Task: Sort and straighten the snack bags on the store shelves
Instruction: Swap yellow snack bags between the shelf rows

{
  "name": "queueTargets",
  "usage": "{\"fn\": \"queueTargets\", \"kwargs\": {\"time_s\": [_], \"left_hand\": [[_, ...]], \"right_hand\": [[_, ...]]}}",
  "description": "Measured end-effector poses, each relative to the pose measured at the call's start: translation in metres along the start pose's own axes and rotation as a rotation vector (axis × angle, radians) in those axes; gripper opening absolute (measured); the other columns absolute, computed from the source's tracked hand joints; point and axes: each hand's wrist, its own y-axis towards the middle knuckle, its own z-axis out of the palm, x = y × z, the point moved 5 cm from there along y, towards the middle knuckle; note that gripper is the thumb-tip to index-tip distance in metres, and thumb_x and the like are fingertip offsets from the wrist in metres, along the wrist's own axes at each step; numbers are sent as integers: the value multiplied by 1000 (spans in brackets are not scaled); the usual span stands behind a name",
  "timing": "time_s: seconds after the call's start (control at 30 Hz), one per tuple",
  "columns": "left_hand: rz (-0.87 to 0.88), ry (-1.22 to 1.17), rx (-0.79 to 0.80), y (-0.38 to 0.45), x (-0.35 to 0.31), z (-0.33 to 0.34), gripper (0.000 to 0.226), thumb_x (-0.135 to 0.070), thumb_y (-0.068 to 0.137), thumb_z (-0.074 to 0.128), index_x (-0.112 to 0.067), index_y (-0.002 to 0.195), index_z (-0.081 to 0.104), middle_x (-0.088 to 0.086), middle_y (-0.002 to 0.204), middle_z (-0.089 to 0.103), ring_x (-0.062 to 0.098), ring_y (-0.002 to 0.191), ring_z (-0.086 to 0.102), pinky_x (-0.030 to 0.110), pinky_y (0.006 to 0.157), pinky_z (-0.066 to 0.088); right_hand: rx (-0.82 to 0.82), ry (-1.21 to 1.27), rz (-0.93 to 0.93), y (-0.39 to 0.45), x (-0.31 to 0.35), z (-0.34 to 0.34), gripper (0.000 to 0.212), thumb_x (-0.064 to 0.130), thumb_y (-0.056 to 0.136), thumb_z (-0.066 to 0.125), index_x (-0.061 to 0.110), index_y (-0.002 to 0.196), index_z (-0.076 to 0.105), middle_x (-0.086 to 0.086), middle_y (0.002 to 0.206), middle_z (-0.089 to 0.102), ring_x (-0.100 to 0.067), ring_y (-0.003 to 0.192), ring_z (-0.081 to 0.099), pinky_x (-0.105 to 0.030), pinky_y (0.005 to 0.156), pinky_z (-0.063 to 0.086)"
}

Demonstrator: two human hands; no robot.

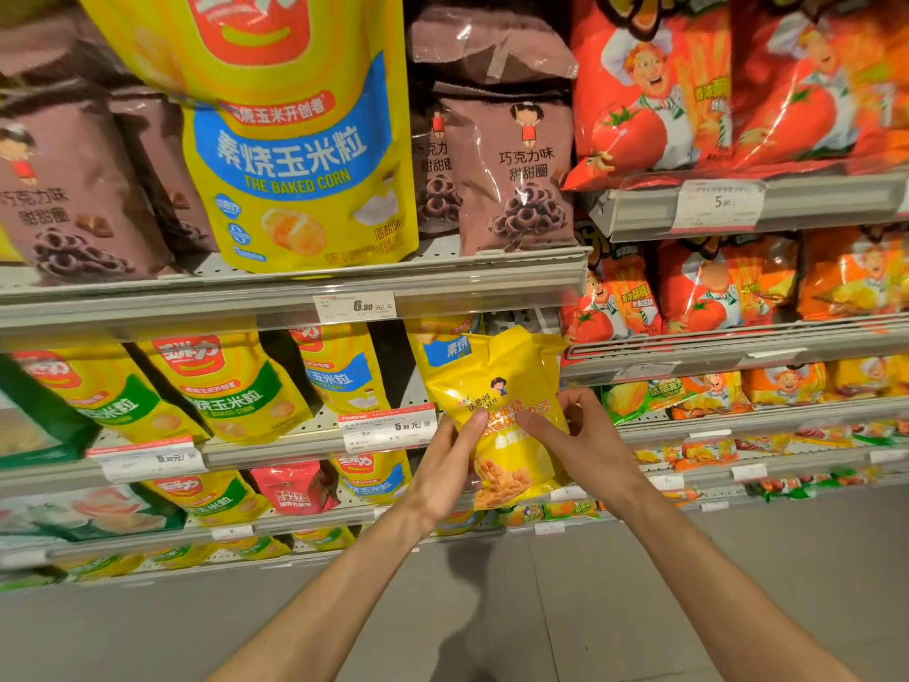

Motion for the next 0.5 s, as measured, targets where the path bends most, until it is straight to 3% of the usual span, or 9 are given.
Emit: {"fn": "queueTargets", "kwargs": {"time_s": [0.07,0.13,0.2,0.3,0.4,0.47,0.5], "left_hand": [[4,48,-35,-6,-7,-2,22,-42,105,42,-41,126,35,-26,108,52,-11,82,50,-3,57,42],[16,70,-25,-18,-19,-4,34,-42,106,39,-36,139,33,-25,106,49,-11,80,45,-4,51,39],[10,63,-28,-26,-25,-6,34,-44,105,39,-32,137,39,-18,122,56,-11,90,49,-2,53,42],[29,41,-13,-42,-40,-11,34,-36,107,36,-31,141,35,-26,111,42,-3,111,36,-6,56,36],[37,63,3,-68,-68,-13,49,-31,108,35,-17,154,29,-15,117,33,1,118,28,-8,64,28],[42,113,-18,-70,-67,-27,52,-31,108,36,-15,156,22,-19,118,34,1,118,26,-8,64,32],[47,155,-27,-69,-64,-36,55,-35,107,37,-16,156,20,-21,126,38,1,120,26,-6,74,34]], "right_hand": [[1,20,18,-3,2,2,56,50,76,84,16,108,52,-7,103,70,-15,83,65,-27,67,50],[11,24,30,-7,7,6,62,56,73,83,23,114,49,-5,114,69,-19,95,68,-31,72,53],[24,44,40,-11,12,12,66,57,73,82,27,119,46,-1,117,65,-18,101,68,-31,75,57],[39,90,28,-23,27,21,64,47,81,80,27,127,39,7,114,60,-11,98,67,-26,72,56],[44,96,16,-34,42,29,65,46,83,79,31,130,36,3,116,64,-16,98,70,-40,83,61],[42,102,-7,-44,58,33,62,44,85,77,31,131,37,2,114,65,-15,95,70,-33,75,59],[46,109,-21,-49,65,37,60,43,87,76,32,131,37,5,111,65,-12,93,70,-26,68,56]]}}
